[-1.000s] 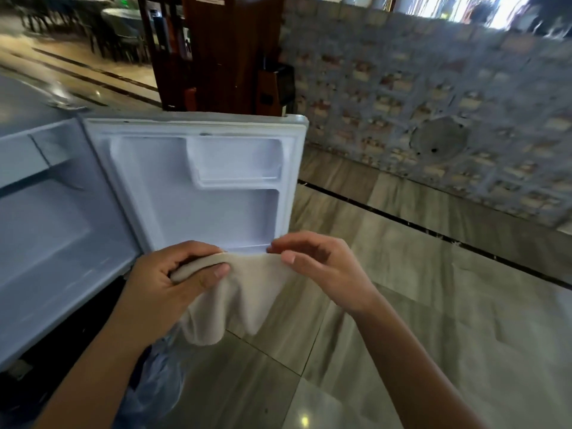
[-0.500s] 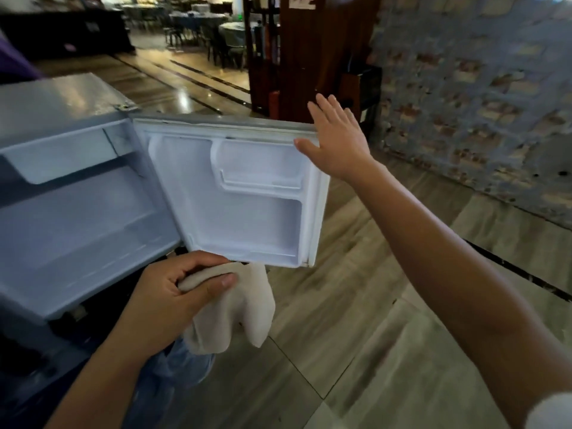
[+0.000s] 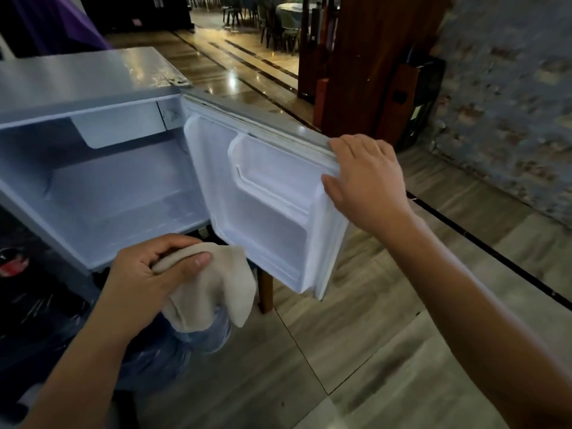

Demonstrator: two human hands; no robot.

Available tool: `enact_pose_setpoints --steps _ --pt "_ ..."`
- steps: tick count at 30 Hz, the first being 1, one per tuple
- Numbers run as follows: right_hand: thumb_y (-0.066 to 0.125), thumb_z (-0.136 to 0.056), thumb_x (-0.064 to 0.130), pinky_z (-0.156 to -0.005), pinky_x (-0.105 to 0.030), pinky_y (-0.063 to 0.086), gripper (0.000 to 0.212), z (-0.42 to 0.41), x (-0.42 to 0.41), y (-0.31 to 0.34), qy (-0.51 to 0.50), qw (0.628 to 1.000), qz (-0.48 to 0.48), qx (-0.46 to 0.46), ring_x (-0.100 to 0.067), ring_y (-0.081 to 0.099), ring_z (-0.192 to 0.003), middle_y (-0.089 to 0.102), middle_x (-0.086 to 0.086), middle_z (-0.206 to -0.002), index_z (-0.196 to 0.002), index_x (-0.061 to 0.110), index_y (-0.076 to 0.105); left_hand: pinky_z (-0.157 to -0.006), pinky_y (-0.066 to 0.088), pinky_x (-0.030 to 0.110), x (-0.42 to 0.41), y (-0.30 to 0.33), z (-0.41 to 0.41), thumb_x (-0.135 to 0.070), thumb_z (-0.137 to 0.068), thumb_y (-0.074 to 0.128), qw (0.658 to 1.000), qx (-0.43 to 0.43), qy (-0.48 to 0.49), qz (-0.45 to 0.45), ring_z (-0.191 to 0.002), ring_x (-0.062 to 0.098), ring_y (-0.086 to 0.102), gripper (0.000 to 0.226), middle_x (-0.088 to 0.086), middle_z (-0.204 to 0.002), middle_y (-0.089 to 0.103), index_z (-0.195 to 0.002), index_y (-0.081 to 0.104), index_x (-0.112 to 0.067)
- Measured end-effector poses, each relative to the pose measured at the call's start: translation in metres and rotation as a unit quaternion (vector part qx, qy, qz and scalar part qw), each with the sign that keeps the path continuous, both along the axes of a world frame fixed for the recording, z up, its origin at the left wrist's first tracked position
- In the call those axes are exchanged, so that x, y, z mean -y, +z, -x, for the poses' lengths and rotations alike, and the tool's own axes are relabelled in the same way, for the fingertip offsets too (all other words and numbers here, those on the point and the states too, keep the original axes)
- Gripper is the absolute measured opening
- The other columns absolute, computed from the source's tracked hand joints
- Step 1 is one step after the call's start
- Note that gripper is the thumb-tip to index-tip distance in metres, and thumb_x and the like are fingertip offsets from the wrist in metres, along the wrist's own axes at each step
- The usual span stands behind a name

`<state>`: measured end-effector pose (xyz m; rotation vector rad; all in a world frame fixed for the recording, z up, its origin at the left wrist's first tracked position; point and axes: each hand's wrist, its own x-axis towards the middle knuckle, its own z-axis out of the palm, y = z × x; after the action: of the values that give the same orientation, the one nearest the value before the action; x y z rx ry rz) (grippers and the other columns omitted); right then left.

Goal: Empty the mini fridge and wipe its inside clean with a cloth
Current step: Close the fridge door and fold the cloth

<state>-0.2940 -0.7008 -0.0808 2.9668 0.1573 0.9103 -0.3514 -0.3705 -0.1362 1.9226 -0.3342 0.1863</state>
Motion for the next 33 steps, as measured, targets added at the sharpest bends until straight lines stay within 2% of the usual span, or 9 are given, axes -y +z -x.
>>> enact_pose_setpoints --steps 4,7,11,18,23,26,28,31,33 --pt "0.059 -0.095 0.037 -0.11 -0.034 0.038 0.051 0.034 -0.04 -0.002 0.081 0.996 -0.044 -0.014 -0.019 0.052 -0.131 0.058 -0.003 -0.14 -0.141 0.017 0.05 -0.067 0.054 0.009 -0.012 -0.008 -0.002 -0.039 -0.079 0.076 1.0 -0.002 -0.002 0.005 -0.083 0.002 0.073 0.014 -0.013 -0.091 0.079 -0.093 0.078 -0.038" --pt "0.058 -0.097 0.043 -0.113 -0.034 0.035 0.057 0.051 -0.071 0.001 0.141 0.988 -0.055 -0.034 -0.023 0.047 -0.139 0.055 -0.008 -0.146 -0.144 0.012 0.05 -0.066 0.054 0.007 -0.025 -0.007 -0.002 -0.035 -0.078 0.076 1.0 0.004 -0.013 0.012 -0.08 -0.001 0.073 0.013 -0.016 -0.088 0.079 -0.088 0.078 -0.041" --pt "0.053 -0.096 0.058 -0.121 -0.033 0.028 0.07 0.058 -0.107 0.008 0.206 0.969 -0.09 -0.101 -0.015 0.031 -0.149 0.042 -0.004 -0.157 -0.149 0.014 0.044 -0.066 0.054 0.007 -0.063 -0.007 0.005 -0.032 -0.078 0.077 1.0 0.009 0.006 0.024 -0.078 -0.003 0.073 0.013 -0.016 -0.087 0.079 -0.087 0.078 -0.042" --pt "0.06 -0.092 0.058 -0.124 -0.037 0.023 0.076 0.043 -0.197 0.008 0.332 0.923 -0.122 -0.15 -0.011 0.022 -0.152 0.037 -0.002 -0.16 -0.15 0.013 0.043 -0.065 0.055 0.01 -0.153 -0.011 0.02 -0.033 -0.078 0.076 0.998 0.008 0.066 0.024 -0.08 0.001 0.073 0.014 -0.014 -0.088 0.079 -0.09 0.079 -0.04" --pt "0.065 -0.092 0.05 -0.124 -0.046 0.02 0.072 0.013 -0.278 -0.002 0.387 0.907 -0.118 -0.12 -0.018 0.026 -0.151 0.041 -0.008 -0.157 -0.147 0.009 0.046 -0.062 0.056 0.012 -0.211 -0.016 0.027 -0.03 -0.081 0.082 0.992 0.018 0.113 0.045 -0.077 0.004 0.074 0.014 -0.012 -0.088 0.079 -0.09 0.078 -0.041" --pt "0.067 -0.091 0.047 -0.123 -0.049 0.021 0.068 -0.011 -0.321 -0.011 0.411 0.896 -0.144 -0.088 -0.022 0.032 -0.149 0.045 -0.011 -0.154 -0.144 0.007 0.05 -0.062 0.054 0.009 -0.236 -0.016 0.032 -0.038 -0.08 0.078 0.99 0.031 0.129 0.053 -0.076 0.0 0.073 0.011 -0.015 -0.086 0.078 -0.09 0.077 -0.042" --pt "0.066 -0.091 0.048 -0.124 -0.047 0.02 0.066 -0.029 -0.349 -0.018 0.416 0.894 -0.152 -0.068 -0.022 0.035 -0.148 0.048 -0.01 -0.152 -0.142 0.009 0.052 -0.064 0.054 0.009 -0.254 -0.018 0.035 -0.043 -0.079 0.074 0.988 0.036 0.136 0.061 -0.078 0.0 0.073 0.013 -0.015 -0.087 0.079 -0.091 0.078 -0.042" --pt "0.062 -0.093 0.051 -0.126 -0.041 0.018 0.063 -0.052 -0.389 -0.025 0.395 0.906 -0.152 -0.033 -0.021 0.037 -0.146 0.05 -0.008 -0.151 -0.142 0.012 0.054 -0.064 0.054 0.009 -0.276 -0.022 0.036 -0.041 -0.08 0.074 0.985 0.039 0.151 0.078 -0.077 0.001 0.073 0.012 -0.014 -0.087 0.079 -0.092 0.078 -0.041" --pt "0.059 -0.095 0.051 -0.125 -0.042 0.017 0.062 -0.067 -0.415 -0.027 0.378 0.914 -0.146 -0.022 -0.022 0.037 -0.146 0.05 -0.009 -0.151 -0.142 0.012 0.053 -0.065 0.053 0.009 -0.287 -0.024 0.035 -0.039 -0.081 0.074 0.981 0.052 0.168 0.083 -0.077 -0.001 0.073 0.011 -0.015 -0.087 0.078 -0.092 0.078 -0.042"
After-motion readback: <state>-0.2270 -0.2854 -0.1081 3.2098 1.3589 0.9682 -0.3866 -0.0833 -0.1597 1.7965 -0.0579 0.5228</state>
